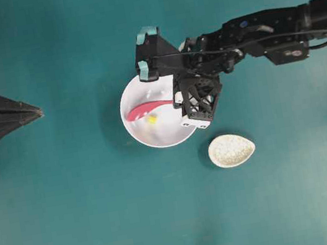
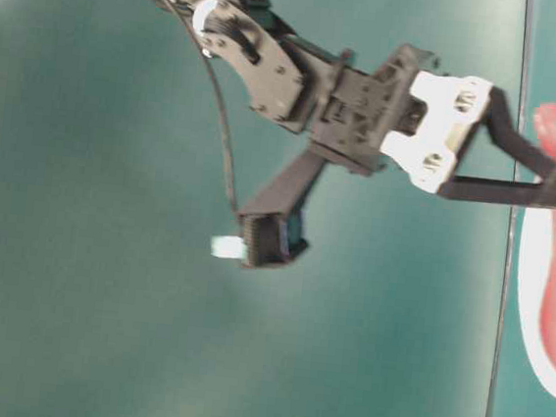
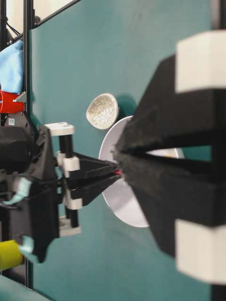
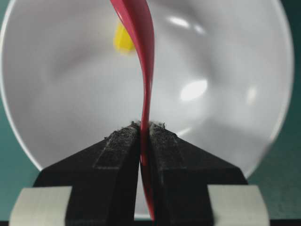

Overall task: Scoop the yellow hexagonal prism block from the bowl with a spoon using the right arm.
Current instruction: 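Raise the empty spoon and carry it back to the spoon rest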

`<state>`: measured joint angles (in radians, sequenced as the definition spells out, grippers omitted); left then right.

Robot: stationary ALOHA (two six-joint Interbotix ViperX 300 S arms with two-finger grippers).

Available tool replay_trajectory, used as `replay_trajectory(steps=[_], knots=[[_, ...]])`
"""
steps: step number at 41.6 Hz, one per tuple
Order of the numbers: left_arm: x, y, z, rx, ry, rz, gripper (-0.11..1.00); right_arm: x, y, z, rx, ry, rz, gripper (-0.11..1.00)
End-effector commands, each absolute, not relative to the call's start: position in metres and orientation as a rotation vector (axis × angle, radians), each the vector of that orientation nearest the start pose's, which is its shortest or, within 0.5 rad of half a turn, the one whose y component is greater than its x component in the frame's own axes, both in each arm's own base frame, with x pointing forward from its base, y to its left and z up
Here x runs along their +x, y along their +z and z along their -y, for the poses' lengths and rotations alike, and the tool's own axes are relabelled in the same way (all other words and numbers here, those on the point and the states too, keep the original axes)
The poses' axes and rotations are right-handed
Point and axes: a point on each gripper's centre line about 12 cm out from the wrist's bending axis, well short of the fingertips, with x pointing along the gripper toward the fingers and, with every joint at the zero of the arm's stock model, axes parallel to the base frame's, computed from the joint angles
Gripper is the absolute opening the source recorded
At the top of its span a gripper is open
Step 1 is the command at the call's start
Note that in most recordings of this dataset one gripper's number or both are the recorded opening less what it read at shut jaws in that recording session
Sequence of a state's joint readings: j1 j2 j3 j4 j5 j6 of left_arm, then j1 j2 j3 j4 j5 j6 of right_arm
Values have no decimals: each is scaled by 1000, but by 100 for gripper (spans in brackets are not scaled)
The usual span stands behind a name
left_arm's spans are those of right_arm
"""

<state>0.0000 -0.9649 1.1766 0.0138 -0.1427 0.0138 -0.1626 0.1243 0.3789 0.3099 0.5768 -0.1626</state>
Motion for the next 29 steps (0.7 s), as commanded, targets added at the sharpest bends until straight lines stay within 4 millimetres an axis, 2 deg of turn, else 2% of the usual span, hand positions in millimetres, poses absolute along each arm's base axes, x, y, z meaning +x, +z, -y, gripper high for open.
replay_trajectory(steps=[1, 9, 19, 29], knots=[[202, 288, 0, 30, -3, -35, 4, 411, 205, 48, 230, -43, -968, 9], [202, 288, 1, 29, -5, -35, 4, 399, 227, 46, 202, -34, -956, 9], [202, 288, 0, 24, -3, -37, 4, 374, 242, 41, 201, -27, -946, 9], [202, 288, 1, 21, -4, -34, 4, 338, 246, 36, 214, -42, -911, 9]])
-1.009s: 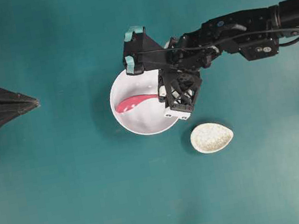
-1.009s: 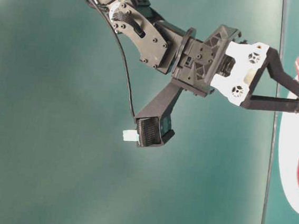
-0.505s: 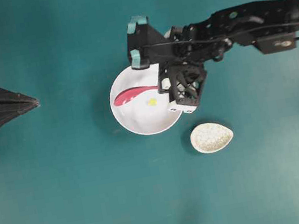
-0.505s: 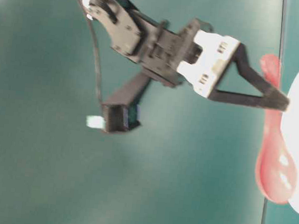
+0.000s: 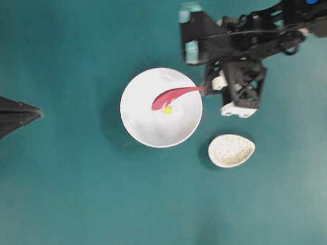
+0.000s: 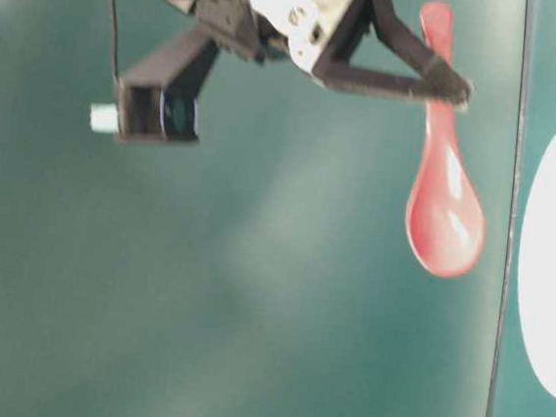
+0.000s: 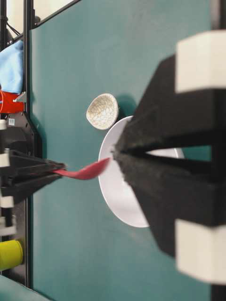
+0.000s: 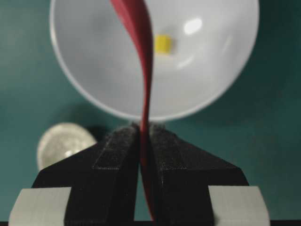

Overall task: Scoop the yellow hexagonal prism block from the bowl with a spoon using the right arm.
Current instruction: 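Raise the empty spoon and carry it back to the spoon rest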

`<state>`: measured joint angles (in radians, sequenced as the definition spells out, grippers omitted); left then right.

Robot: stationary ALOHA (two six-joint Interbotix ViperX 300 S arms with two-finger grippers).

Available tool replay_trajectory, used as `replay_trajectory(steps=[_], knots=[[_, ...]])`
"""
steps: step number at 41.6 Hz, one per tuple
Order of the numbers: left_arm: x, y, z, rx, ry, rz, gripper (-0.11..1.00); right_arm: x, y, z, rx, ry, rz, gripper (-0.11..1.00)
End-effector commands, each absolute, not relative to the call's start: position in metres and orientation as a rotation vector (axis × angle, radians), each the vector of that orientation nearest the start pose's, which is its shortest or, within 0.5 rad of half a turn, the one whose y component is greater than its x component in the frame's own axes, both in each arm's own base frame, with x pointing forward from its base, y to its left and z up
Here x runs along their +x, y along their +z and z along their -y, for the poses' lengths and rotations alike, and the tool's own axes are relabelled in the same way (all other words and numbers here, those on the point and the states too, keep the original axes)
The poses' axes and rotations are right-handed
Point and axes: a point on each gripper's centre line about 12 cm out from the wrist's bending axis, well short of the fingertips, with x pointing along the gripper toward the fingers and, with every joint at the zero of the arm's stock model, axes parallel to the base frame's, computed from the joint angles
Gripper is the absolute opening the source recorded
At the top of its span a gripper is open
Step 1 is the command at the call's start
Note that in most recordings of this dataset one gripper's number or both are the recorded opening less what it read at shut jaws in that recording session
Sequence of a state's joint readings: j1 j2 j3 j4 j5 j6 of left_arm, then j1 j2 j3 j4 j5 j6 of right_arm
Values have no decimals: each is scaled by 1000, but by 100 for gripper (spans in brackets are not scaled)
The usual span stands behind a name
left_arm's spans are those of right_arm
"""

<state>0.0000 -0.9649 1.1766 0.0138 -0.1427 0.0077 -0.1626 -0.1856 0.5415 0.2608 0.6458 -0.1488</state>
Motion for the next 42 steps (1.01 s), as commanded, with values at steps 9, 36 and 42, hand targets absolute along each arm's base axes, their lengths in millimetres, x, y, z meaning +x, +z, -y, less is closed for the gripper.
replay_trajectory(steps=[9, 36, 42], knots=[[202, 288, 0, 21, -3, -35, 4, 306, 253, 29, 298, -93, -798, 9], [202, 287, 1, 18, -4, -37, 4, 253, 185, -45, 483, -6, -736, 9], [202, 287, 1, 17, -4, -37, 4, 246, 168, -54, 515, -8, -776, 9]])
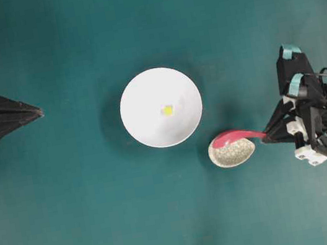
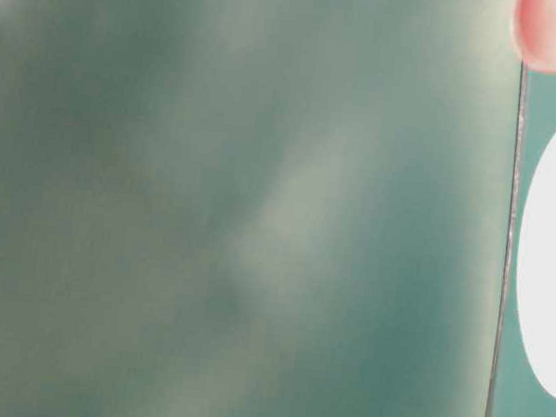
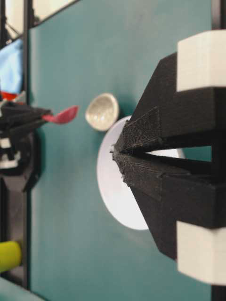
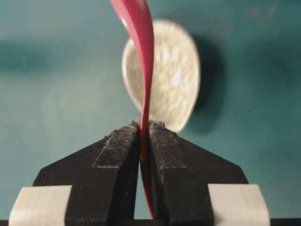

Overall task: Scoop the yellow hexagonal prism block from the bowl with a spoon using the right arm.
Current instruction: 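Raise the empty spoon and carry it back to the spoon rest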

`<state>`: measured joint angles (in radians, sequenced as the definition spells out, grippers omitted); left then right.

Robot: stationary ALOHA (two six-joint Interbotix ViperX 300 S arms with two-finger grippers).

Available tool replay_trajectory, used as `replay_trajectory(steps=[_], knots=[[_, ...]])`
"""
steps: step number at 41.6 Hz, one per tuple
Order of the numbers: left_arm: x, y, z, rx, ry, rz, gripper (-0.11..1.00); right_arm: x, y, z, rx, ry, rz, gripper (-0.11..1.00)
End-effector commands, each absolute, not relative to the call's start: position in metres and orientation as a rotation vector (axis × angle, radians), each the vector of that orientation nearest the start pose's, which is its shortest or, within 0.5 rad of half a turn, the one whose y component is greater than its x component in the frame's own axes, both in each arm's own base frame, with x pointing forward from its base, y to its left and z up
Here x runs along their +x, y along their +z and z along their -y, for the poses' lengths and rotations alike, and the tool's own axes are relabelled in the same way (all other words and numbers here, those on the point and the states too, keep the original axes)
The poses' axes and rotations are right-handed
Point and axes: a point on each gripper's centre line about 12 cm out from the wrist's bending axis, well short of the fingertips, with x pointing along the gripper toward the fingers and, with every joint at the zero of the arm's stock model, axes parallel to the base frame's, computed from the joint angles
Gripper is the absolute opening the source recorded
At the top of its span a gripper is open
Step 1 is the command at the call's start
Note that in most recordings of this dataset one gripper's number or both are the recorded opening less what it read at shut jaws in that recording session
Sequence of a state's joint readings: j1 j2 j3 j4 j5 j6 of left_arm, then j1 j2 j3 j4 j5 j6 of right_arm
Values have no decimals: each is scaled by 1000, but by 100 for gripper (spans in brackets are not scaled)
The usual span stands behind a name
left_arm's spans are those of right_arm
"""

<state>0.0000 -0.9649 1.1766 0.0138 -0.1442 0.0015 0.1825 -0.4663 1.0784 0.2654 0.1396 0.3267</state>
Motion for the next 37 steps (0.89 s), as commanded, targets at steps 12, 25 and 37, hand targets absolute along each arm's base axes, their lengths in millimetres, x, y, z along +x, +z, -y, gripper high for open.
replay_trajectory(steps=[12, 25, 37], knots=[[202, 287, 0, 14, -3, -37, 3, 246, 139, -67, 507, -11, -860, 9], [202, 287, 1, 12, -4, -37, 3, 248, 123, -68, 507, -34, -899, 9], [202, 287, 1, 9, -4, -38, 4, 250, 125, -67, 513, -36, -887, 10]])
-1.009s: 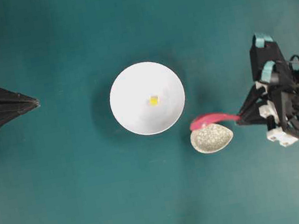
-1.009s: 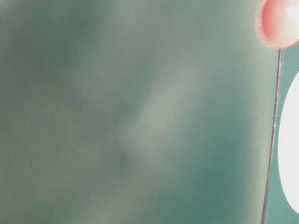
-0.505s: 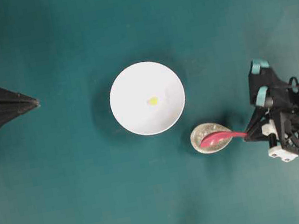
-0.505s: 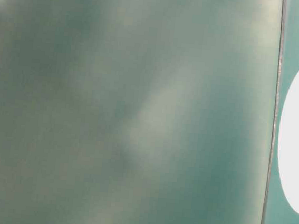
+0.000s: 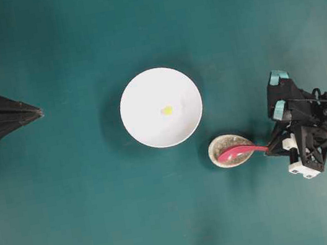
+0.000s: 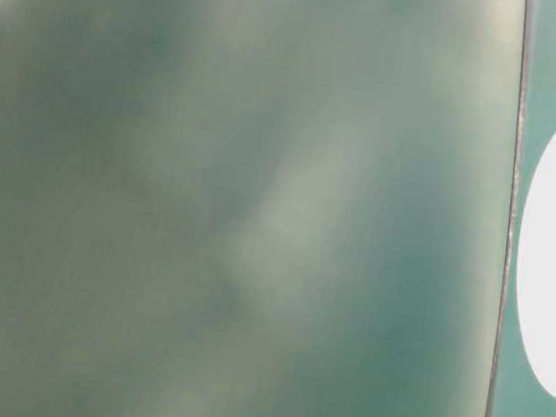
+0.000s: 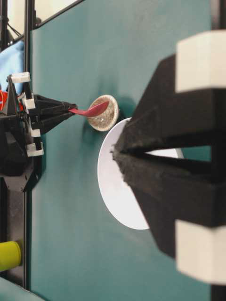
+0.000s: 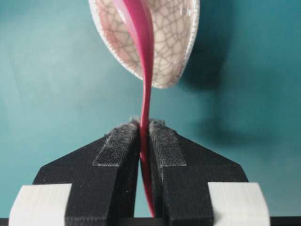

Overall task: Scoop the yellow hexagonal prism block from the bowl with a spoon using the right arm.
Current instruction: 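Raise the empty spoon and carry it back to the spoon rest, then set the spoon in the rest and open the right gripper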

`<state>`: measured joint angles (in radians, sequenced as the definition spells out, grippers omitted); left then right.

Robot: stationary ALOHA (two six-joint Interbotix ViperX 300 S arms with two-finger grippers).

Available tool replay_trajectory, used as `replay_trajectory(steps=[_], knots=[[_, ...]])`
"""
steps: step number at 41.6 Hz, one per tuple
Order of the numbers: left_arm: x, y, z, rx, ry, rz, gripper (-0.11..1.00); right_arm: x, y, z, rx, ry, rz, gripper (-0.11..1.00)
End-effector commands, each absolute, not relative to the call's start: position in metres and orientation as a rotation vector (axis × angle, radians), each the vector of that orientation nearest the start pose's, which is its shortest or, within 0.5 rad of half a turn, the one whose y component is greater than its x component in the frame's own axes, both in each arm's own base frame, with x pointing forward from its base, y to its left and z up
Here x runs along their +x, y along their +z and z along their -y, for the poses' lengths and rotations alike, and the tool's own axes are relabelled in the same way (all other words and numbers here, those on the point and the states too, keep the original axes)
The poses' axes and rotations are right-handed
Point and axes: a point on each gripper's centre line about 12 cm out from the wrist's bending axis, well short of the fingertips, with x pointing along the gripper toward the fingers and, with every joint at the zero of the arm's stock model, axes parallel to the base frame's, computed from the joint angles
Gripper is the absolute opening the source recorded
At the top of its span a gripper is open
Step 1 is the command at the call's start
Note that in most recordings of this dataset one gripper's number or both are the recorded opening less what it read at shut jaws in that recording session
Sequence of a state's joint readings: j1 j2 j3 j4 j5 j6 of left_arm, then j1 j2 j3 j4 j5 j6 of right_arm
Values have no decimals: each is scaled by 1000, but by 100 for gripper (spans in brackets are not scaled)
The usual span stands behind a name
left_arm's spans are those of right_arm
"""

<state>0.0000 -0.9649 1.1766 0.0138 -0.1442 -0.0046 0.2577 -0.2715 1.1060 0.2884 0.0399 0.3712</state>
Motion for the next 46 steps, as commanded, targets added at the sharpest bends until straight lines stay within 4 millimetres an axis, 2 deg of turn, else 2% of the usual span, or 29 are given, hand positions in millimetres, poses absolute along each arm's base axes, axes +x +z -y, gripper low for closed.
replay_trajectory(steps=[1, 6, 14, 19, 35, 46], knots=[[202, 287, 1, 11, -4, -37, 3, 250, 125, -68, 513, -35, -888, 10], [202, 287, 1, 9, -4, -37, 4, 250, 125, -68, 513, -34, -890, 16], [202, 287, 1, 11, -4, -37, 4, 250, 125, -68, 513, -34, -891, 38], [202, 287, 1, 11, -4, -37, 4, 249, 124, -67, 504, -33, -897, 46], [202, 287, 1, 11, -4, -37, 4, 247, 122, -56, 410, -39, -966, 47], [202, 287, 1, 11, -4, -37, 3, 256, 132, -47, 285, -11, -934, 47]])
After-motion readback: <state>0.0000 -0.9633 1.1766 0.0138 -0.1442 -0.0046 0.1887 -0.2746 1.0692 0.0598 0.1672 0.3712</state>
